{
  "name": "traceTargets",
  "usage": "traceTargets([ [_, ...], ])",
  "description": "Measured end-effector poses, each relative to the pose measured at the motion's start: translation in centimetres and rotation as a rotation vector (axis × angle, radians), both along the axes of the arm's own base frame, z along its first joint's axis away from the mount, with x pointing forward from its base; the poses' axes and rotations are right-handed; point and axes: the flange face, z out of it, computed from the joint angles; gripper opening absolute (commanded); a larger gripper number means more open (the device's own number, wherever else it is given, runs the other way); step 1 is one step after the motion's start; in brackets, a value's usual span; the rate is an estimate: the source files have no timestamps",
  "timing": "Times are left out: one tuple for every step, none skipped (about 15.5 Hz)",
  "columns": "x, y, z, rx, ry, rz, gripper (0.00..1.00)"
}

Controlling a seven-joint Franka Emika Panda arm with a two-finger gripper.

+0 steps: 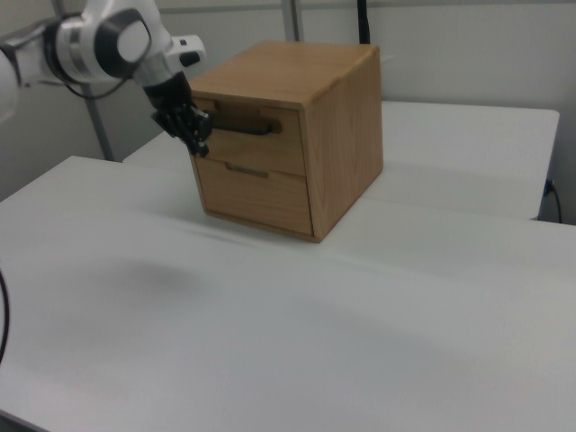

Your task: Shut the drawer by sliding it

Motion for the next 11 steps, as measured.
traceTargets([
  [-1.3, -0.5, 1.1, 0.0, 0.036, -0.009, 1.0],
  [-2.4, -0.7, 1.6, -0.002, 0.063, -0.014, 1.0],
  [-3.3, -0.8, 1.9, -0.004, 0.083, -0.016, 1.0],
  [-4.0, -0.9, 2.1, -0.006, 0.099, -0.017, 1.0],
  [-4.8, -1.0, 2.1, -0.008, 0.119, -0.018, 1.0],
  [-5.5, -1.1, 1.9, -0.011, 0.141, -0.02, 1.0],
  [-6.3, -1.2, 1.9, -0.014, 0.163, -0.021, 1.0],
  [-6.5, -1.3, 1.9, -0.014, 0.167, -0.022, 1.0],
  [-6.7, -1.3, 1.9, -0.015, 0.169, -0.022, 1.0],
  [-6.8, -1.3, 1.9, -0.015, 0.172, -0.022, 1.0],
  [-6.8, -1.3, 1.8, -0.011, 0.174, -0.023, 1.0],
])
